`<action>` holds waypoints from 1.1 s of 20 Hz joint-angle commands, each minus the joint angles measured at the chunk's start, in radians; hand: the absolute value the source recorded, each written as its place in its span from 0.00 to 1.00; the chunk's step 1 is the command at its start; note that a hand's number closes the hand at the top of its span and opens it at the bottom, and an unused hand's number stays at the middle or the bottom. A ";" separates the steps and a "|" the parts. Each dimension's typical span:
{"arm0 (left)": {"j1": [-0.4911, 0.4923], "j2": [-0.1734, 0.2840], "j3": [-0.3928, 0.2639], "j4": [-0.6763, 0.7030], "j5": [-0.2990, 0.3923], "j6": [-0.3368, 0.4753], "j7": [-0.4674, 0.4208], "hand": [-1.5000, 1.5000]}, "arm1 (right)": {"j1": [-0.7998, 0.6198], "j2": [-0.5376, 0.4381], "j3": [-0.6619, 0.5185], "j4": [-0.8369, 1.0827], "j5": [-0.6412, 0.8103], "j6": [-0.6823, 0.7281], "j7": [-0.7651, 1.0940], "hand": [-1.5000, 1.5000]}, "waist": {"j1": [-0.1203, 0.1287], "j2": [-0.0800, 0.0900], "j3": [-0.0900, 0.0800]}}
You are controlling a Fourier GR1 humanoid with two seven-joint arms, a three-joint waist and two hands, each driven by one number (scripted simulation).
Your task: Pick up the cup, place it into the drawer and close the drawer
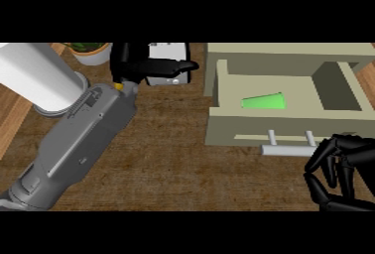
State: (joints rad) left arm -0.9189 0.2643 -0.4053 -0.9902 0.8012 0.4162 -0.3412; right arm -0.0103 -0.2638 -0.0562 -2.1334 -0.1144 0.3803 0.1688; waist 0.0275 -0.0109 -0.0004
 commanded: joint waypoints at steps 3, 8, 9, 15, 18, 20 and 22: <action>0.223 0.113 0.037 -0.264 -0.004 0.007 0.053 0.00 | -0.072 0.003 0.027 0.080 0.090 -0.020 0.043 1.00 | -0.008 0.006 0.000; 0.421 0.201 0.067 -0.413 0.021 -0.077 0.043 0.00 | -0.051 -0.002 0.118 0.148 0.298 -0.019 -0.078 1.00 | -0.006 0.008 0.000; 0.443 0.195 0.055 -0.417 0.019 -0.082 0.027 0.00 | -0.079 -0.039 0.116 0.203 0.358 -0.010 -0.148 1.00 | 0.004 0.009 0.001; 0.598 0.252 0.099 -0.510 0.050 -0.149 0.015 0.00 | -0.113 -0.094 0.222 0.344 0.639 -0.080 -0.264 1.00 | 0.012 0.010 0.001; 0.656 0.281 0.143 -0.537 0.038 -0.179 0.008 0.00 | -0.118 -0.071 0.273 0.417 0.735 -0.139 -0.308 1.00 | -0.008 0.010 0.001; 0.699 0.306 0.180 -0.533 0.041 -0.253 -0.012 0.00 | -0.171 -0.041 0.271 0.530 0.765 -0.174 -0.329 1.00 | -0.009 0.011 0.001; 0.690 0.312 0.216 -0.489 0.050 -0.295 -0.001 0.00 | -0.205 -0.012 0.287 0.643 0.817 -0.227 -0.365 0.00 | -0.014 0.013 0.001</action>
State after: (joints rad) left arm -0.2747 0.5498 -0.2448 -1.4811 0.8442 0.1869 -0.3465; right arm -0.1583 -0.3090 0.2093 -1.6439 0.6183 0.2156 -0.1484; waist 0.0224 0.0007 0.0002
